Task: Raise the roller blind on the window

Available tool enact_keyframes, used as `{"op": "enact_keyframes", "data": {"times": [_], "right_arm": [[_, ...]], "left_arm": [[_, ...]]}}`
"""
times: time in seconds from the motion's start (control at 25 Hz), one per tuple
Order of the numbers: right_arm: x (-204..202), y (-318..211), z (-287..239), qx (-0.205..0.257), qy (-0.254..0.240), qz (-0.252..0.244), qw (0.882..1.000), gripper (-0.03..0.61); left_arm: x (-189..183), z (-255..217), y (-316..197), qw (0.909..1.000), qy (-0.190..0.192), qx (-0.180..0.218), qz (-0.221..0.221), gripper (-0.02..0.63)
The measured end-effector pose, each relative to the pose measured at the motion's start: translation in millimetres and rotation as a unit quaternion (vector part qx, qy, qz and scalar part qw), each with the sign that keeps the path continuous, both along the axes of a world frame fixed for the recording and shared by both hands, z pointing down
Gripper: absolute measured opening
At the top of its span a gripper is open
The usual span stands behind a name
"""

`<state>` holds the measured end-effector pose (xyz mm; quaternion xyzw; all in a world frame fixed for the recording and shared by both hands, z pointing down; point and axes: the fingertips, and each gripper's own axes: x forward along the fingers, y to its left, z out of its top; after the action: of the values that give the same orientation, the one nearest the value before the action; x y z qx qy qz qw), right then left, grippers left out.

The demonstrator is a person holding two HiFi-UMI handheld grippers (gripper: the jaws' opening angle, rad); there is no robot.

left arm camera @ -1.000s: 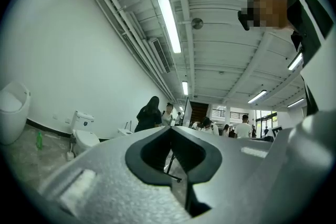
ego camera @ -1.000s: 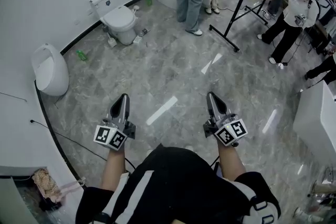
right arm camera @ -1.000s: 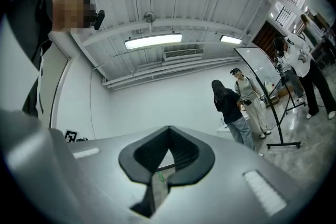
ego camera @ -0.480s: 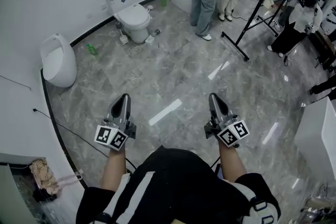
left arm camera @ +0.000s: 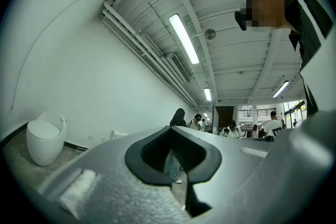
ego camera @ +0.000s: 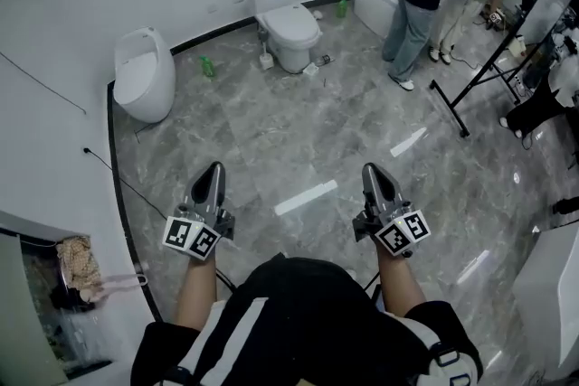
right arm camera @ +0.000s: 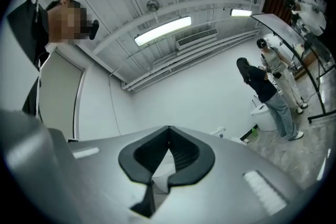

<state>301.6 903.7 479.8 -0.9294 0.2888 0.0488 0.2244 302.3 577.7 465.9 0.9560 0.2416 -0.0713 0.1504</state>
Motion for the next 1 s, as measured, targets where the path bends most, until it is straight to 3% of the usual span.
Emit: {"op": "enact_keyframes", "data": {"times": [0.32,0.64,1.0], "right_arm": [[29.2,-92.6,-11.7,0.009,0.004,-0.053,0.999,0.002],[75.3,-118.7,-15.9,0.000,0.008,-0.118,0.993,0.002],[161.4,-158.9,-3.2,-0.010,0.001,-0.210,0.978,0.002]], "left_arm": [[-15.7,3.7,-96.7,0.9974,0.000,-0.002,-0.073,0.000],[-4.6,3.1,-112.3,0.9912,0.001,-0.006,-0.132,0.000],[14.1,2.3,-139.2,0.9703,-0.004,0.008,-0.242,0.002]]}}
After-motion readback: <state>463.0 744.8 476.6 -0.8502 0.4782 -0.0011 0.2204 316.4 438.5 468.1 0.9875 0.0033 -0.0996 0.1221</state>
